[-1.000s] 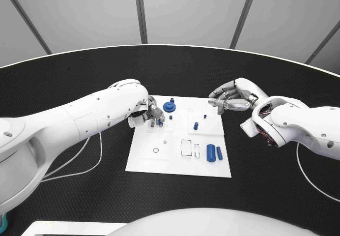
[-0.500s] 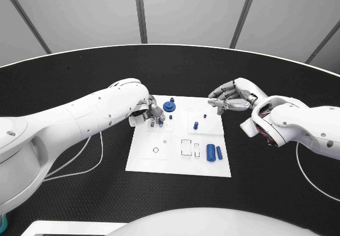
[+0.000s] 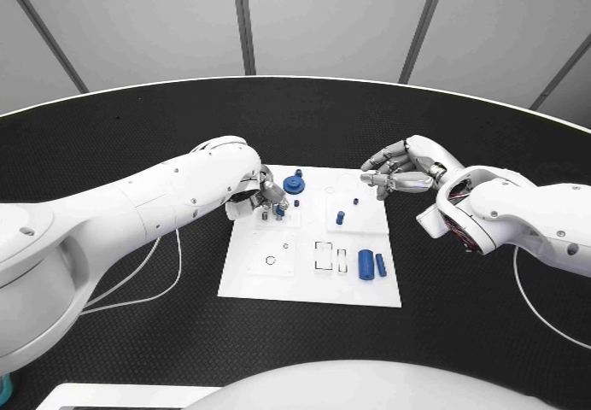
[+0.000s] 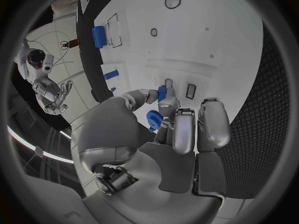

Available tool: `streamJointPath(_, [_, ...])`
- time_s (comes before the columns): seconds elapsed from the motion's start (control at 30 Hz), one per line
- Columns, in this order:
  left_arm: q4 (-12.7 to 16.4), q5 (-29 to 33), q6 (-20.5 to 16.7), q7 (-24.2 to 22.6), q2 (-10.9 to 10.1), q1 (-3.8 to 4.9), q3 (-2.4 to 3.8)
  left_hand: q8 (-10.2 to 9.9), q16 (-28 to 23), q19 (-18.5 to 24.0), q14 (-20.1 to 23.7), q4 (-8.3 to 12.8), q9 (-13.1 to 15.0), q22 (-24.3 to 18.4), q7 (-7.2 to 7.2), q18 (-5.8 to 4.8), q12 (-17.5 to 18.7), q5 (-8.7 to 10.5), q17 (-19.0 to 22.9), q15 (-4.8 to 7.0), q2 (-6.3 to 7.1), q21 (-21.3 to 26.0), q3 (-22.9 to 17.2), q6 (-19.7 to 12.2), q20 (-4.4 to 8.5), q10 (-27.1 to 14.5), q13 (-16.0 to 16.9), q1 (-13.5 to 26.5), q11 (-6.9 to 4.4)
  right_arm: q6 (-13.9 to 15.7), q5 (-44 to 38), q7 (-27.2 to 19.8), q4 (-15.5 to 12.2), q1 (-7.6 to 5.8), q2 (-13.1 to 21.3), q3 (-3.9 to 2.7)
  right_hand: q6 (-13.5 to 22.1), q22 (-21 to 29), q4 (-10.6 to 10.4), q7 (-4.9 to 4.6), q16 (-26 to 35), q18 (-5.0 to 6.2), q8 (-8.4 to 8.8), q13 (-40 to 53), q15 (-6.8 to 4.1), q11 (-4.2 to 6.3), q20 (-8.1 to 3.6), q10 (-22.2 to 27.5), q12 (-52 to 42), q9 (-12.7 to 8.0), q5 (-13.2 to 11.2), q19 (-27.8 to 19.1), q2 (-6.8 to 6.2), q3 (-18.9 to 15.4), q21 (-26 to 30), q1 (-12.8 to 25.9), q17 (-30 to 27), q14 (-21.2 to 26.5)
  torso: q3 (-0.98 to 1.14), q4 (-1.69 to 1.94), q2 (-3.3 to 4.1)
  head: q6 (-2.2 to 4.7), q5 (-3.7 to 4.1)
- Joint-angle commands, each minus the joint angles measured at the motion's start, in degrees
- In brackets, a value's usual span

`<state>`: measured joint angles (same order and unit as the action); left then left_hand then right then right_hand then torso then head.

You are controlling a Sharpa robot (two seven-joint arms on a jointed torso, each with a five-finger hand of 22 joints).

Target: Assemble the parts on the task board

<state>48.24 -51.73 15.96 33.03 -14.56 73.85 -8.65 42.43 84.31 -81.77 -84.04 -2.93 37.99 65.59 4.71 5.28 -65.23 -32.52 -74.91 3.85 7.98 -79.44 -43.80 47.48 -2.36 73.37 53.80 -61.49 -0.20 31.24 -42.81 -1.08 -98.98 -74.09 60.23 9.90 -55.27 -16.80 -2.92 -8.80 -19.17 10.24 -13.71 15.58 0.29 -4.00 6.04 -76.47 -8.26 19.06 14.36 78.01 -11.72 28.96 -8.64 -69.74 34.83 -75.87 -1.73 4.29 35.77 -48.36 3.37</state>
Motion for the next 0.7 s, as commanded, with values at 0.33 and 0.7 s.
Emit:
streamJointPath(0.33, [0.8, 0.3, 1.0, -1.2, -0.8, -0.1, 0.0, -0.1, 0.2, 0.0, -2.7, 6.4, 0.1, 0.3, -0.28, -0.7, -0.2, 0.4, -1.3, 0.25, -1.21, -0.1, -6.6, -0.3, 0.35, -0.2, 0.5, -0.9, -0.11, -0.3, 0.0, 0.1, 0.0, 0.0, 0.1, 0.0, 0.3, 0.1, -0.4, 0.03, -0.4, 0.17, -0.02, 0.2, 0.09, -0.03, 0.08, 0.5, -0.2, 0.0, 0.4, 0.0, -0.11, 0.1, 0.0, 0.4, 0.2, 0.3, -0.04, 0.14, -0.11, -0.01, 0.24])
streamJointPath(0.7, [2.7, 0.5, 2.3, -2.0, -2.5, -0.09, 0.0, 0.1, 0.3, -0.1, -2.7, 7.1, 0.5, 0.7, -0.55, -0.75, -1.0, -0.56, -1.4, 0.38, -0.73, -0.3, -6.6, 0.5, 0.38, 0.7, 1.3, -1.1, -0.33, -0.5, 0.0, 0.2, 0.2, 0.0, 0.0, 0.0, 0.3, 0.1, -0.4, 0.04, -0.4, 0.18, -0.02, 0.2, 0.09, -0.02, 0.07, 0.5, -0.3, 0.0, 0.5, 0.0, -0.1, 0.2, 0.0, 0.3, 0.3, 0.3, -0.03, 0.11, -0.11, -0.04, 0.06])
